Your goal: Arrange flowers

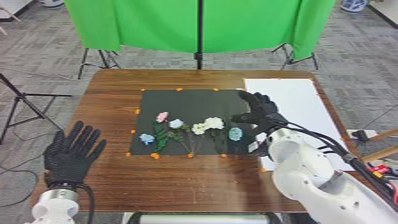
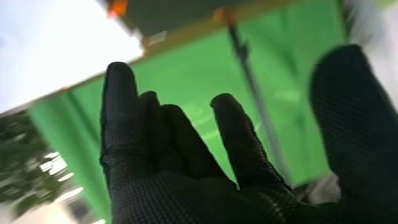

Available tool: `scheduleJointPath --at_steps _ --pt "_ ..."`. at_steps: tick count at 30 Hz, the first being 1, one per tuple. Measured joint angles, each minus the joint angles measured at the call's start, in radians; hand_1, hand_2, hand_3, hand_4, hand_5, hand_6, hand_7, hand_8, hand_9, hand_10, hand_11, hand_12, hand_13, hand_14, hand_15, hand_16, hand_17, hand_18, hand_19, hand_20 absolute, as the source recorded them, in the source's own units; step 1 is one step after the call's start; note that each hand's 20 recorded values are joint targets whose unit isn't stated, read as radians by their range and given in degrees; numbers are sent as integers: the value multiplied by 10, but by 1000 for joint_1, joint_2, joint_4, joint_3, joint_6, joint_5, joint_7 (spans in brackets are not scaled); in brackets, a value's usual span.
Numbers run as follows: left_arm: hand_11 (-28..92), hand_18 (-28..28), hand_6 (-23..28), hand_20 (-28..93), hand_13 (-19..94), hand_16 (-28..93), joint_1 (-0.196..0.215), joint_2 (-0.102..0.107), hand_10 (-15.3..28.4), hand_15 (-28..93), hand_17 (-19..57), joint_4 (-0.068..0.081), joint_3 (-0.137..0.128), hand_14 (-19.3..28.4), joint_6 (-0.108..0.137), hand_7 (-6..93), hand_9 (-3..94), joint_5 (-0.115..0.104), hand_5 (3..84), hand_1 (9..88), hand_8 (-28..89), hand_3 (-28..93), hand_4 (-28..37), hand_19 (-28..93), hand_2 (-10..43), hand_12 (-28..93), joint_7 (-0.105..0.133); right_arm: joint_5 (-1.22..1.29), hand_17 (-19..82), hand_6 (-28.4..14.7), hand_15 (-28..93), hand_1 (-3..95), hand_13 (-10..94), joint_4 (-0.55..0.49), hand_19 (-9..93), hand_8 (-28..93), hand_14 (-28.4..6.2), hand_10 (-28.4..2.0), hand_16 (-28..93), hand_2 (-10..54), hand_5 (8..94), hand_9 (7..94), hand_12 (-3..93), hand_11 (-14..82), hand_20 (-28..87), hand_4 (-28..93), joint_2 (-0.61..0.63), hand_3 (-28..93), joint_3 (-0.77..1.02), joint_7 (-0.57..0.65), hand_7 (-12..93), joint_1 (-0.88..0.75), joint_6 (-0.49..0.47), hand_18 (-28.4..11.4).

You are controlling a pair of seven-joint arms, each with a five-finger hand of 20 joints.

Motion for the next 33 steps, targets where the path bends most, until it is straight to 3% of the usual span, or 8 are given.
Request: scheduleJointPath --at_steps 3,9,15,17,20,22,28,33 --pt "239 126 52 122 274 -62 1 -1 132 353 -41 0 -2 128 -3 182 357 1 418 282 -121 726 -283 287 130 91 0 83 109 -91 293 180 121 11 406 -63 -217 -240 93 51 254 239 186 32 68 -221 -3 746 106 -84 90 -45 56 -204" --pt "231 125 51 122 274 -61 2 -1 132 345 -40 1 -17 127 -3 179 357 0 419 283 -121 724 -283 283 130 88 4 378 109 -60 201 152 166 64 338 -76 -181 -198 122 70 280 285 180 24 104 -231 -17 758 323 -367 104 -101 55 -178" --pt "214 125 50 119 269 -66 0 17 131 312 -40 9 -46 122 -3 165 351 14 412 281 -120 722 -283 275 133 83 16 624 117 -39 118 95 206 81 280 -77 -165 -178 177 83 322 318 166 16 121 -240 -44 756 473 -439 92 -119 24 -169" --pt "214 125 50 119 268 -64 -7 29 130 310 -40 15 -51 122 0 163 350 50 412 281 -118 721 -283 273 133 83 16 740 119 -35 101 87 213 84 263 -76 -163 -175 191 84 329 321 162 17 128 -239 -58 754 516 -474 88 -129 26 -166" --pt "213 125 50 120 267 -61 -24 43 130 308 -41 21 -57 123 2 163 348 136 412 282 -116 720 -283 274 134 84 14 901 123 -32 76 82 224 93 243 -75 -159 -168 207 83 334 322 156 17 134 -236 -84 757 566 -529 83 -144 22 -161" --pt "212 124 51 119 267 -60 -37 49 130 308 -41 21 -62 124 2 162 348 161 412 281 -116 721 -283 274 134 84 15 985 125 -30 67 81 227 99 232 -75 -158 -167 214 84 336 321 154 18 137 -234 -100 758 587 -553 82 -153 6 -158" --pt "209 125 51 120 265 -57 -48 48 130 304 -42 16 -88 128 0 156 348 148 411 281 -114 720 -283 273 134 84 25 1253 124 -29 54 93 234 126 229 -73 -156 -163 229 88 342 322 151 19 147 -230 -147 755 618 -557 82 -166 -109 -160" --pt "199 125 51 120 261 -62 -46 31 129 286 -43 16 -102 123 2 152 343 141 410 281 -113 718 -283 273 134 80 48 1396 120 -31 50 99 237 117 233 -72 -158 -165 240 92 348 322 151 19 152 -227 -165 753 626 -537 82 -182 -111 -165"
